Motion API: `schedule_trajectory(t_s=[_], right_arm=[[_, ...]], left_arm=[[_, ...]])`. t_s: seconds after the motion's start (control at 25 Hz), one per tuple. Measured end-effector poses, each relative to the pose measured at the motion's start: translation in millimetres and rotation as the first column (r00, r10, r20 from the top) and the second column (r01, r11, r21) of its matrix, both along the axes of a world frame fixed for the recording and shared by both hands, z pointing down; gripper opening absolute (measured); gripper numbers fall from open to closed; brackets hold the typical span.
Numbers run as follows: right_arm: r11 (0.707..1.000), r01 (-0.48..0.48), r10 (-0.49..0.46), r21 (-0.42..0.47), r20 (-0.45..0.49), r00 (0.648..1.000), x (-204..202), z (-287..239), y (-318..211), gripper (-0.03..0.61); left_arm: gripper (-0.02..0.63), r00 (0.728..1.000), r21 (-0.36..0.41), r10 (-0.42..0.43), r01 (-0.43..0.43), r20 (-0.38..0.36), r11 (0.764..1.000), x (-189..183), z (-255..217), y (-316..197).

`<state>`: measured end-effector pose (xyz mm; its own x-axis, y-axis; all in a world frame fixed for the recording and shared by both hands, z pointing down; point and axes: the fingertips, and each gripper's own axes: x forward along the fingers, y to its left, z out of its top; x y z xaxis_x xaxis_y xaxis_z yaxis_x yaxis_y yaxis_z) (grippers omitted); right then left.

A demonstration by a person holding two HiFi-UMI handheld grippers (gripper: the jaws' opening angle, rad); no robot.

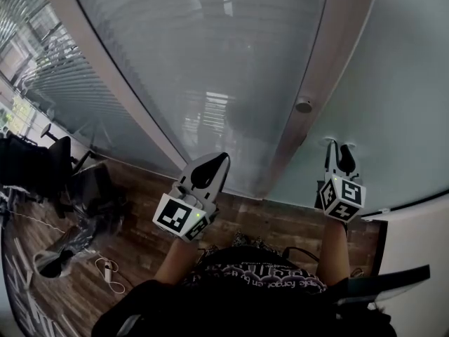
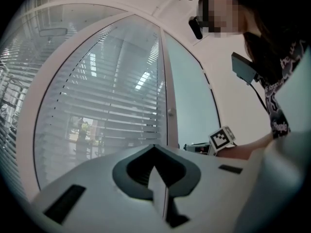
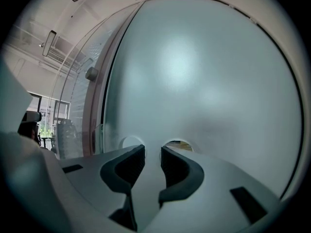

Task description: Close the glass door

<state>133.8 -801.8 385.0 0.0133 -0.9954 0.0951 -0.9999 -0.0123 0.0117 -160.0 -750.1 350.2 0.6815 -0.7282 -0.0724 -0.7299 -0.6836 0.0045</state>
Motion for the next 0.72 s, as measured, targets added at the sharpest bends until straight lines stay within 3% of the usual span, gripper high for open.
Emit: schedule_trajectory(t_s=[0.72], right_arm=[[1.0,-0.026,0.026,-0.01,0.007,1.0,7.8,5.5,-16.0,0.106]], left_arm=[[0.002,1.0,-0.021,0.0,0.0,-0.011,1.0,-4.4,9.5,-3.5]])
